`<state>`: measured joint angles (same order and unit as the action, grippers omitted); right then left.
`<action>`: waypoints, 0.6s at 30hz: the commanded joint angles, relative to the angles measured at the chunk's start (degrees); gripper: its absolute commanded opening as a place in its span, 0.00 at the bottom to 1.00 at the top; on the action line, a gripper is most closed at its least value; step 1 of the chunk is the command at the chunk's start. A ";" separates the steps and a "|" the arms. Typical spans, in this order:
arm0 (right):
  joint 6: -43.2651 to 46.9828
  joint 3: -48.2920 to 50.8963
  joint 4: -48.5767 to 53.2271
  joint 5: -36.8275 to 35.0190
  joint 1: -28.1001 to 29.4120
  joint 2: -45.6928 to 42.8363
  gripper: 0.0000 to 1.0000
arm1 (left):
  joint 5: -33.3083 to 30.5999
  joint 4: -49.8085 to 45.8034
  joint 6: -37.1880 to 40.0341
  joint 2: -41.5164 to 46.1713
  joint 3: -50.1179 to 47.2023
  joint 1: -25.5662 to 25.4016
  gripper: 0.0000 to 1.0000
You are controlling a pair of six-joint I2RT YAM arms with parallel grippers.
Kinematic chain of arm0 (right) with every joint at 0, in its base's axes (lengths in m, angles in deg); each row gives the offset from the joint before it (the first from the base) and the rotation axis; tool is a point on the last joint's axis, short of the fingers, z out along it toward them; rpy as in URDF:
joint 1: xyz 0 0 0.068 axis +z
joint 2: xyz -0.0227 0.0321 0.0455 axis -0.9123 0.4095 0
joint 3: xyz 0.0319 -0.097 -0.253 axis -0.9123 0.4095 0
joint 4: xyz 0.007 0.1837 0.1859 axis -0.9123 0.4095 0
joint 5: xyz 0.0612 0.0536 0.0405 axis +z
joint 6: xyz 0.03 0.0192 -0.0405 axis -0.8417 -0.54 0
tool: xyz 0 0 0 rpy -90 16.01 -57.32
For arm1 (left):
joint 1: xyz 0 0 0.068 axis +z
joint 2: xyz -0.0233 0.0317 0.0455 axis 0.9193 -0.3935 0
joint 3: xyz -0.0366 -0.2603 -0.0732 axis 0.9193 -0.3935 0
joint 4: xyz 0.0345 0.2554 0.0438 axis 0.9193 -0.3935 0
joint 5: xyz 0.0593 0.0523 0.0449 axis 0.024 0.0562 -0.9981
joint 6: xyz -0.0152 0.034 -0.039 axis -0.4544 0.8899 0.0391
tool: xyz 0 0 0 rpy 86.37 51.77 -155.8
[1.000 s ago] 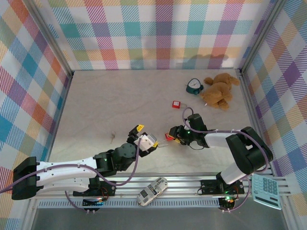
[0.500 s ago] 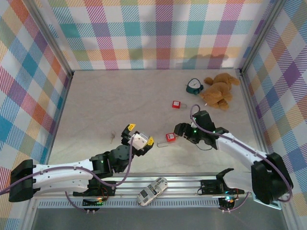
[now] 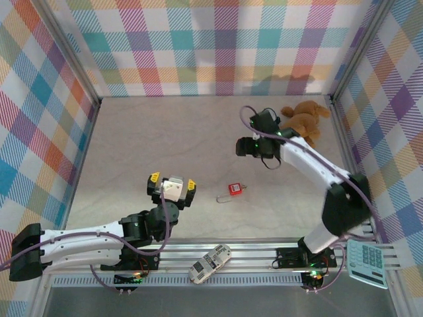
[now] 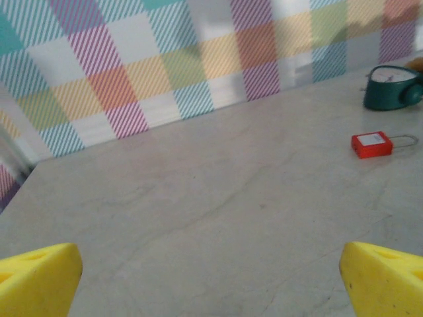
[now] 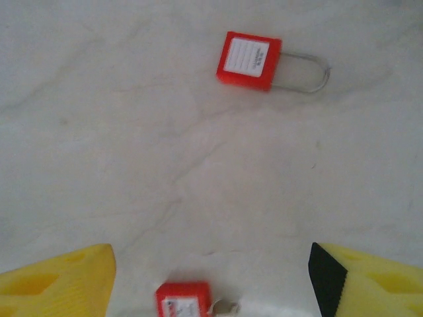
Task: Unlock with the key
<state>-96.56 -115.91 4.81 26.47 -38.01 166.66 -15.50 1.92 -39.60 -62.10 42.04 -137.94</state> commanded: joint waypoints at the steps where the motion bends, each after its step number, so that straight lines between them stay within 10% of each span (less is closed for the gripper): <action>1: 9.37 -11.38 13.29 -8.17 -0.21 11.34 0.79 | -2.45 -9.11 -9.95 1.05 2.91 0.59 0.99; 18: 17.83 -56.78 34.02 -0.64 -4.38 48.72 0.88 | 2.56 -15.87 -13.40 5.30 4.77 0.83 0.99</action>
<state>-80.52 -168.39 32.09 25.27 -41.66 212.16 -13.31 -12.40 -50.82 -58.91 46.00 -137.50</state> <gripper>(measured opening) 0.883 0.988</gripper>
